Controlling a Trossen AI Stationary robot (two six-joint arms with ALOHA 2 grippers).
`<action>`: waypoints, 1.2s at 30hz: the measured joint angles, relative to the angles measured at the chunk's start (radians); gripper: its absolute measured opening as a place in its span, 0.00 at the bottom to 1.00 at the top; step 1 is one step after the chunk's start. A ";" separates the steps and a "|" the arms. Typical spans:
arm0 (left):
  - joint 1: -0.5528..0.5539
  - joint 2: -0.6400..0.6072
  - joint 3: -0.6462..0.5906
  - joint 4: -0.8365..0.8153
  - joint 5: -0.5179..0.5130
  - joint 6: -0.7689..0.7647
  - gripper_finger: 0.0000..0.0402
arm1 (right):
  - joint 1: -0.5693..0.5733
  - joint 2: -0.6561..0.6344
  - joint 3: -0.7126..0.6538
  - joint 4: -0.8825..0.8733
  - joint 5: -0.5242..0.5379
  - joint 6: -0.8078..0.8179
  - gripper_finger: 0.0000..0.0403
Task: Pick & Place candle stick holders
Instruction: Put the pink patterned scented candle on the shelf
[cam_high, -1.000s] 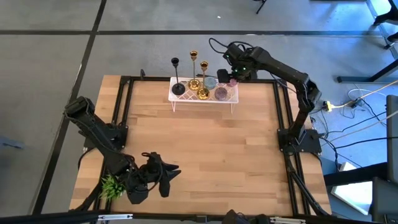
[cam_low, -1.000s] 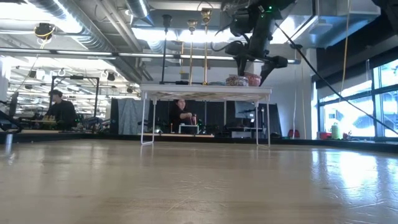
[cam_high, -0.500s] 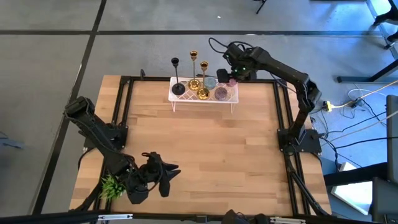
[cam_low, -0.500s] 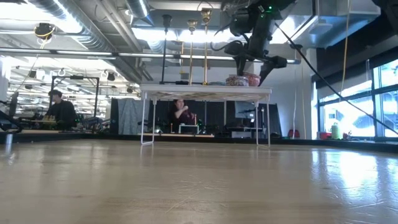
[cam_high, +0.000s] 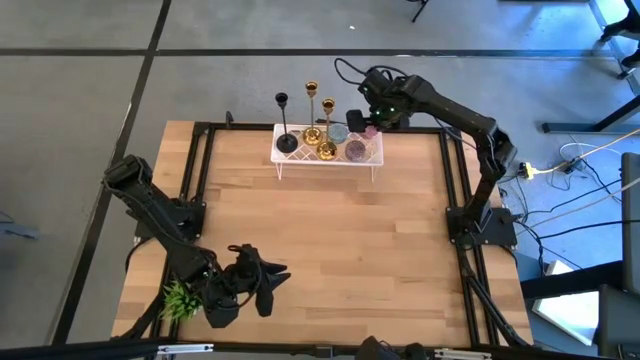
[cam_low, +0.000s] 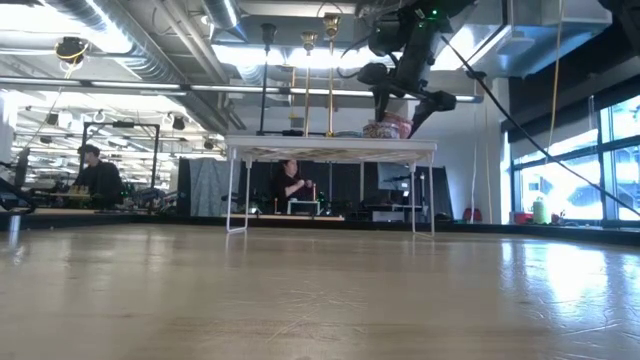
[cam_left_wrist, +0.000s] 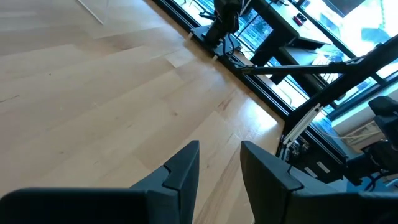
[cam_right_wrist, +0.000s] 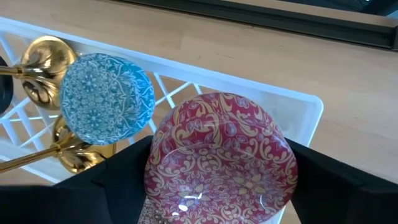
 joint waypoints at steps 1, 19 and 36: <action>0.000 0.000 0.000 0.000 0.000 0.000 0.28 | 0.000 0.000 0.000 0.002 0.000 0.000 0.79; -0.003 0.000 0.000 0.000 0.000 0.000 0.28 | 0.007 0.007 0.000 0.003 0.005 -0.026 0.80; -0.014 0.000 0.000 0.000 0.000 -0.001 0.28 | 0.008 0.007 0.000 -0.007 0.000 -0.082 0.79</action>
